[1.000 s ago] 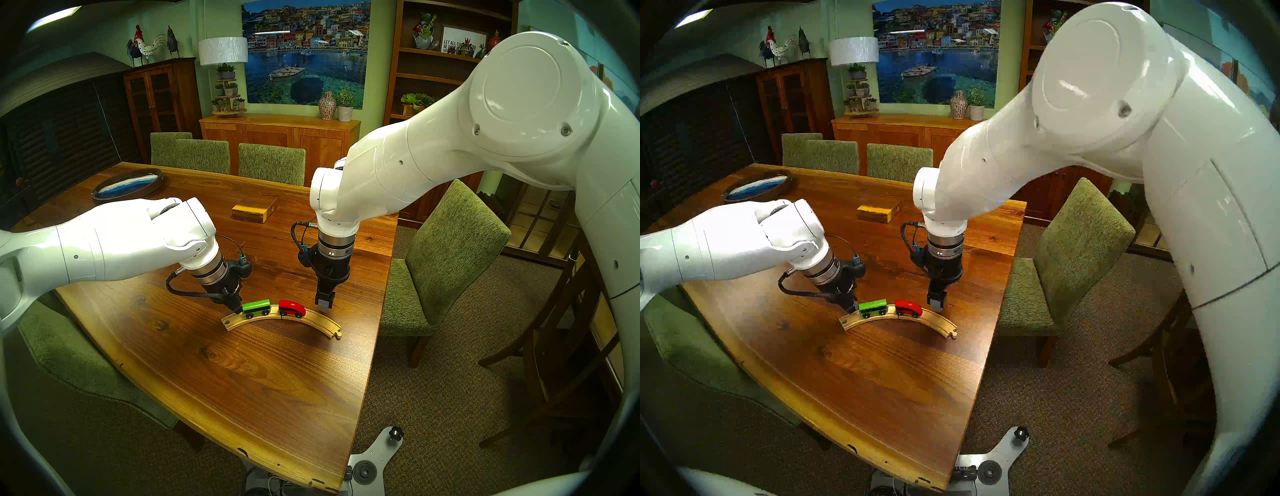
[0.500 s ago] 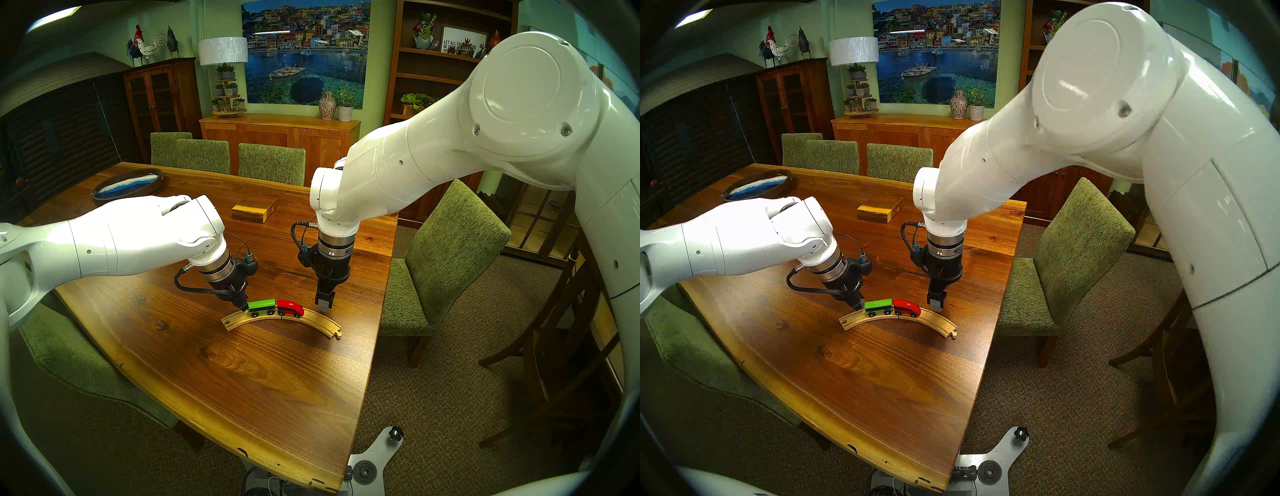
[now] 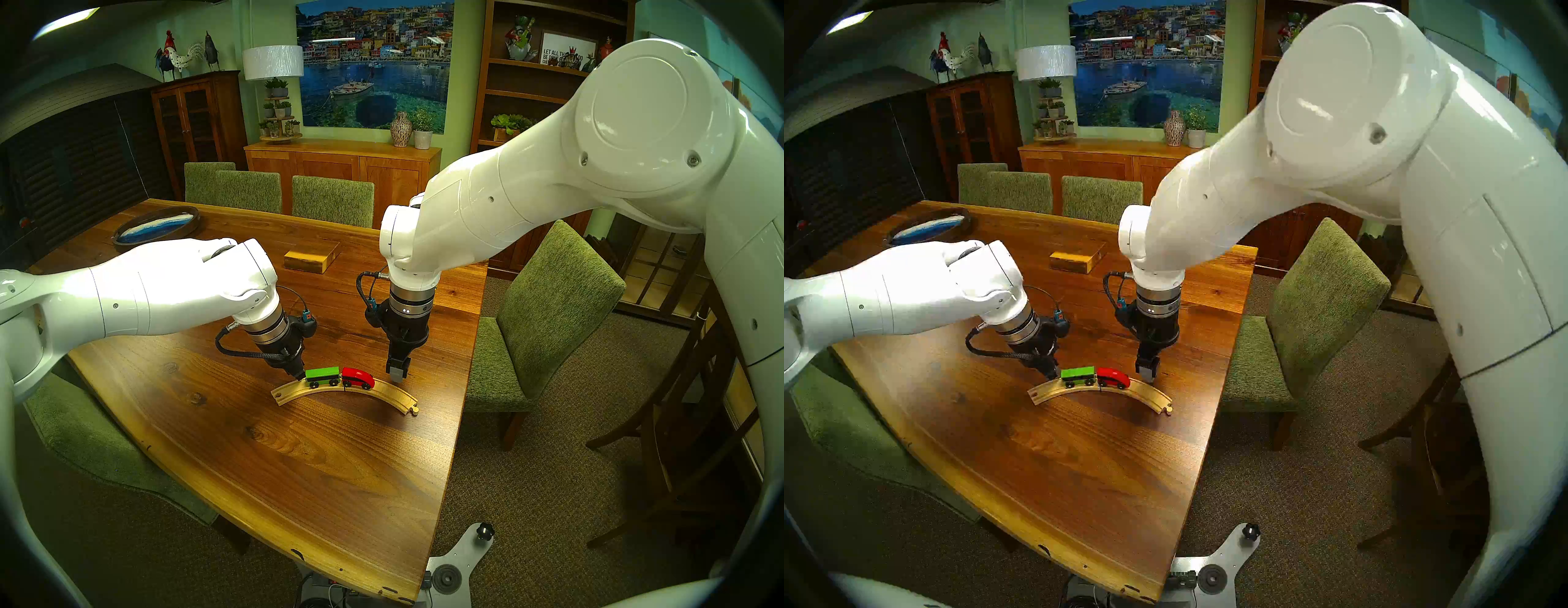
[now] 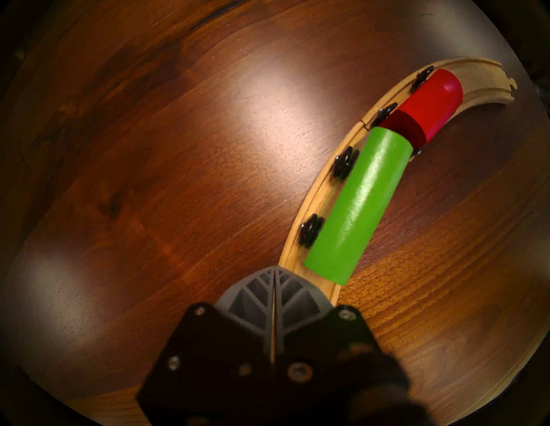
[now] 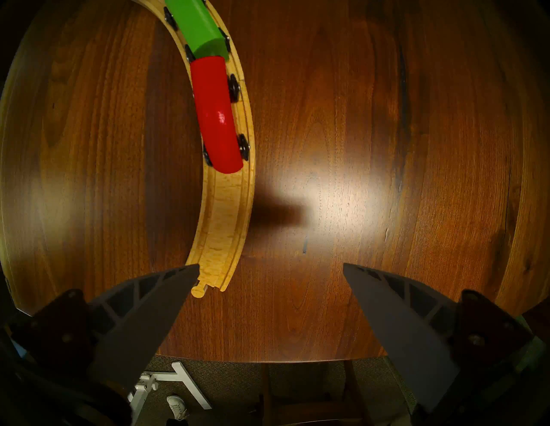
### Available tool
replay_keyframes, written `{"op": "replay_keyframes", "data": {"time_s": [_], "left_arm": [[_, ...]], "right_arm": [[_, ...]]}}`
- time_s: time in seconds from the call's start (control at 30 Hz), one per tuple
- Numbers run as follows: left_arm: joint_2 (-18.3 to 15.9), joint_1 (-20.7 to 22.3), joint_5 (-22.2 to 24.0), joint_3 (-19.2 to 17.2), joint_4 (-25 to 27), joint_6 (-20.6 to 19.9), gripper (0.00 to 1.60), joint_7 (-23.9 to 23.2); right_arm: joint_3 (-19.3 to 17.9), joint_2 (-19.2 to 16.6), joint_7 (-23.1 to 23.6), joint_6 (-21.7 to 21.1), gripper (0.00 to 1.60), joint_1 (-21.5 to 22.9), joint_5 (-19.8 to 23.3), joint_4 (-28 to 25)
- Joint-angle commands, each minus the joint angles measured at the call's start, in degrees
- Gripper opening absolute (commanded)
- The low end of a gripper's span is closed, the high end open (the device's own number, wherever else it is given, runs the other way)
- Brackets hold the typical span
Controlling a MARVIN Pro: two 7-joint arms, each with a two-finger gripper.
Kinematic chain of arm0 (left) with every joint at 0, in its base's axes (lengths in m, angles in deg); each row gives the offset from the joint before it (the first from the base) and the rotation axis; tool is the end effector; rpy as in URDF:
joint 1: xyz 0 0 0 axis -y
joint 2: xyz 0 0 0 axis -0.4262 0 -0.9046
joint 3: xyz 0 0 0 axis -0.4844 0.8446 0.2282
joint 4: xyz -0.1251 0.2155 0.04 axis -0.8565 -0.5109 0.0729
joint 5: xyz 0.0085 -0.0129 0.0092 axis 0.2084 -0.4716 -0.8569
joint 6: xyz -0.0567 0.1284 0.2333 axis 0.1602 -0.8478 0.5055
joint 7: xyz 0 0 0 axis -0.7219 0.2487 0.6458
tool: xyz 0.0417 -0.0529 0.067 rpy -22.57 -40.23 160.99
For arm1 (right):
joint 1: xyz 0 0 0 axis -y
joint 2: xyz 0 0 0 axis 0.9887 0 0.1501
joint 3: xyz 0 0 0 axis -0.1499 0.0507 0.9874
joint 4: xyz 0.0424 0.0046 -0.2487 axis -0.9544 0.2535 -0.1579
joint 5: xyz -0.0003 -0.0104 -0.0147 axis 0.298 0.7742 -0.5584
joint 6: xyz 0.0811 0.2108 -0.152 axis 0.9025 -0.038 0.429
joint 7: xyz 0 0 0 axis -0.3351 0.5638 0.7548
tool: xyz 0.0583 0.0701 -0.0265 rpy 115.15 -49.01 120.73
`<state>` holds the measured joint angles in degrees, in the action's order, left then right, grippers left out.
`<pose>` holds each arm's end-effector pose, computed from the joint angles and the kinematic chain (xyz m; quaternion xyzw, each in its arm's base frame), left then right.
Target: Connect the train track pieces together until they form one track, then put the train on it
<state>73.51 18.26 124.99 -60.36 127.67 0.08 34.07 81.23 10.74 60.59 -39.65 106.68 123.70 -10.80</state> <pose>0.4173 0.0369 -0.2030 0.8934 -0.4373 0.0999 0.0261 0.4303 0.1560 -0.1590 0.8019 0.5968 0.0259 0.0089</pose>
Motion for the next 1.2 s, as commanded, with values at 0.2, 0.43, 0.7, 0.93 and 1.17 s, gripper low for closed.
{"op": "replay_keyframes", "data": {"time_s": [0.2, 0.43, 0.7, 0.93, 1.17], "left_arm": [[-3.67, 4.58, -0.42, -1.28, 2.19, 0.11, 0.00, -1.52], [-8.53, 7.52, -1.16, -0.96, 5.18, 0.11, 0.00, -5.68], [-13.21, 10.19, -5.67, 0.76, 8.97, 0.38, 0.00, -10.97], [-12.63, 11.01, -10.48, 2.45, 7.99, 3.05, 0.00, -16.67], [-10.48, 10.07, -11.59, 2.39, 5.96, 6.73, 0.00, -19.01]], "right_arm": [[-0.20, -0.46, -0.07, 0.07, 1.60, 1.79, -0.08, 0.74], [-0.20, -0.45, -0.09, 0.05, 1.60, 1.73, -0.08, 0.78], [-0.21, -0.46, -0.08, 0.04, 1.60, 1.75, -0.09, 0.77], [-0.23, -0.49, -0.08, 0.05, 1.60, 1.81, -0.11, 0.72], [-0.24, -0.50, -0.08, 0.05, 1.60, 1.82, -0.12, 0.71]]}}
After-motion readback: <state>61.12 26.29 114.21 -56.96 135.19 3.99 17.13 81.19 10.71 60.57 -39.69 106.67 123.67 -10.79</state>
